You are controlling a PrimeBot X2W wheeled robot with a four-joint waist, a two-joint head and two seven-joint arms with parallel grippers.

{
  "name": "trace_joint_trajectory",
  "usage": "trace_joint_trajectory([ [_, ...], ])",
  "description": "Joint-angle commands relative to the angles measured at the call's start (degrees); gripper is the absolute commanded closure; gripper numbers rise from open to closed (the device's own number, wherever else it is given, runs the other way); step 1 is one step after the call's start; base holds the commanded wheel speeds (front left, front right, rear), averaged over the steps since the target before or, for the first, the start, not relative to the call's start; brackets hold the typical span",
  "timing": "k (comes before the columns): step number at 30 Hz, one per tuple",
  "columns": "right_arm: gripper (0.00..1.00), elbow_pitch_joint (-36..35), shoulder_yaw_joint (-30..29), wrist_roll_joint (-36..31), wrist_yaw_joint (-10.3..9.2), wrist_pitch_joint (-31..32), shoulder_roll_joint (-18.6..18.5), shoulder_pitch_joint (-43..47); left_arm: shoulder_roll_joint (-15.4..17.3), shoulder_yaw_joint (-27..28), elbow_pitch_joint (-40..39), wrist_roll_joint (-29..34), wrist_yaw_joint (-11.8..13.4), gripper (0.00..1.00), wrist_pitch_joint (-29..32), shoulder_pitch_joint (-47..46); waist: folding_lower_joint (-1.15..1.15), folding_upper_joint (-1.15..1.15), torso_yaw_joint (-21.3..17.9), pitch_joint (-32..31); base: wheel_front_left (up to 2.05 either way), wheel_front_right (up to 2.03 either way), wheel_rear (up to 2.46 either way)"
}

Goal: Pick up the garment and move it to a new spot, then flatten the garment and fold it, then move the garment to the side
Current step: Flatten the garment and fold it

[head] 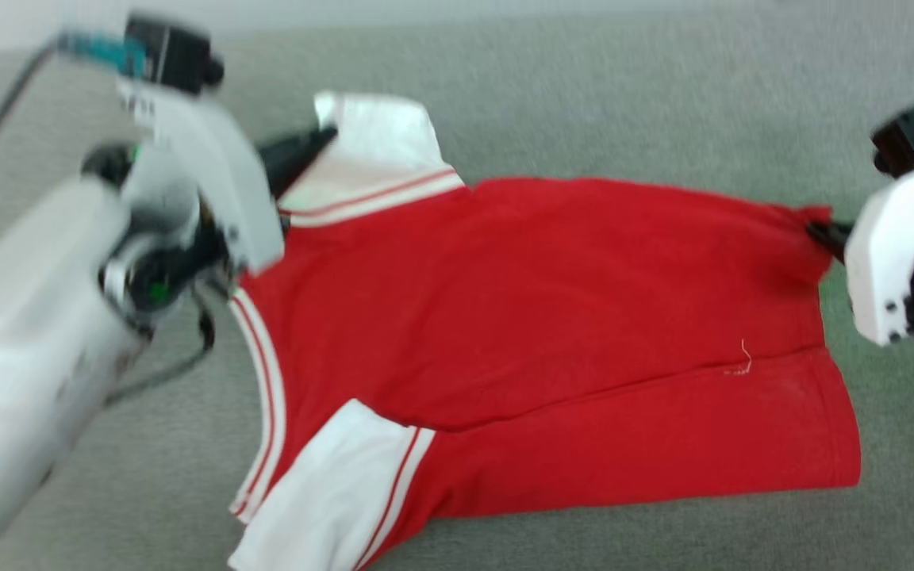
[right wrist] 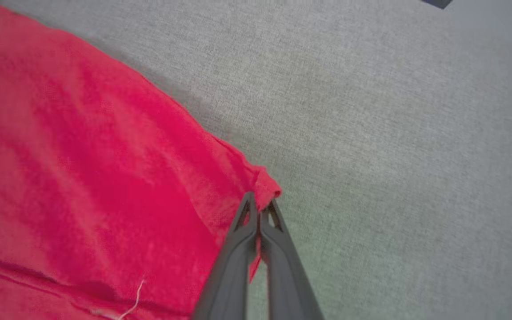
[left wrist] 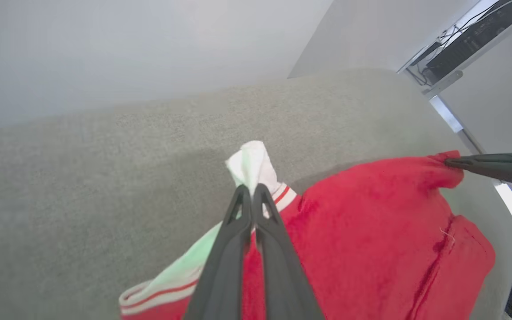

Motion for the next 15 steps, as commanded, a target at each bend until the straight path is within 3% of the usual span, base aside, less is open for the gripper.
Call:
trace_joint_trajectory([
  [1, 1.0, -0.6, -0.6, 0.2, -0.09, -0.3, -0.5, 1.5, 0.7, -0.3, -1.2, -0.3, 0.1, 1.0, -0.7, 1.8, 0.0, 0.0, 3.7, -5.1, 0.0, 0.0, 0.0],
  [8, 1.0, -7.1, -5.3, 0.8, -0.09, 0.4, -4.0, 10.7, 8.4, -1.0, -14.4, -1.4, 0.4, 1.0, -7.2, 13.1, 0.0, 0.0, 5.4, -6.9, 0.0, 0.0, 0.0],
  [15, 1.0, -13.8, -11.1, -0.8, -0.09, 2.5, -5.2, 18.5, 14.0, -0.3, -27.1, -2.3, 4.6, 1.0, -14.7, 23.8, 0.0, 0.0, 5.8, -6.0, 0.0, 0.0, 0.0],
])
